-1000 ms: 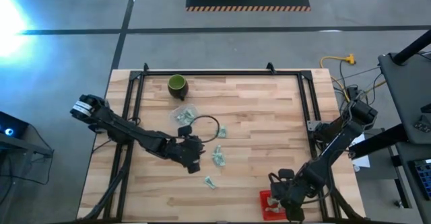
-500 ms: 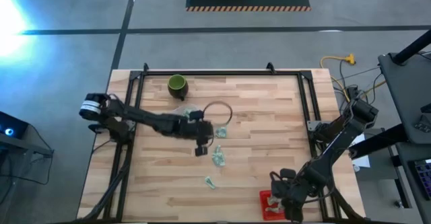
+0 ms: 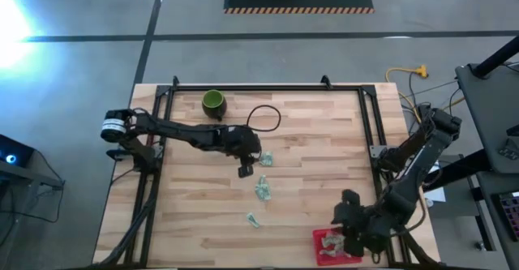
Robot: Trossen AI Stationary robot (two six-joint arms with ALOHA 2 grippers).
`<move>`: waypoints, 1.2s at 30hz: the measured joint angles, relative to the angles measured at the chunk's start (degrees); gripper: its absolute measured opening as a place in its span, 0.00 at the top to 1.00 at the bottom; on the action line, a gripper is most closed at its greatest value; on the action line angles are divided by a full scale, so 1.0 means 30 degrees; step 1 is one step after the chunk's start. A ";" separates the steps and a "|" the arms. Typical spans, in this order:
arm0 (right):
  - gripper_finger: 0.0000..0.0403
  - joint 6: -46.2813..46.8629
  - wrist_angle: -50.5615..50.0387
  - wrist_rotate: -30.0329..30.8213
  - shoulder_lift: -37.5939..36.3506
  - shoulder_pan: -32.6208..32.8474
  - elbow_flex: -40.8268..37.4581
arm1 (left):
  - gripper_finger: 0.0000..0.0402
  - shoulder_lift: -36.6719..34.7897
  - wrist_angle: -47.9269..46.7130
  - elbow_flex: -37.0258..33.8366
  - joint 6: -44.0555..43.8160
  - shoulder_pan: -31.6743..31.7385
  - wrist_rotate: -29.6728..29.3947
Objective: Pick and place items into bin
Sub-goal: Put the green stevia packet into the transparent bin
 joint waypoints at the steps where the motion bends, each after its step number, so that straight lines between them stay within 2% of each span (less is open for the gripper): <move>1: 0.80 0.0000 -0.0276 0.0575 -0.0224 0.0060 0.0000 | 0.65 0.0057 0.0087 0.0000 0.0024 0.0041 0.0007; 7: 0.82 -0.0429 -0.1557 0.3895 -0.1778 0.0163 0.0000 | 0.55 0.1002 0.0115 0.0006 0.0002 0.0488 -0.0058; 14: 0.83 -0.1739 -0.1575 0.7102 -0.3258 0.0156 -0.0007 | 0.53 0.2672 0.0383 0.0457 -0.0514 0.0528 0.0063; 23: 0.84 -0.2046 -0.1662 0.7774 -0.3629 0.0149 -0.0036 | 0.53 0.4458 0.0525 0.1440 -0.0547 0.1021 0.0058; 31: 0.84 -0.1967 -0.1662 0.7892 -0.3191 0.0149 -0.0036 | 0.53 0.4491 0.0560 0.1632 -0.0514 0.1617 0.0099; 36: 0.84 -0.1988 -0.1670 0.7916 -0.3057 0.0149 -0.0044 | 0.53 0.4491 0.0516 0.1625 -0.0499 0.1628 0.1067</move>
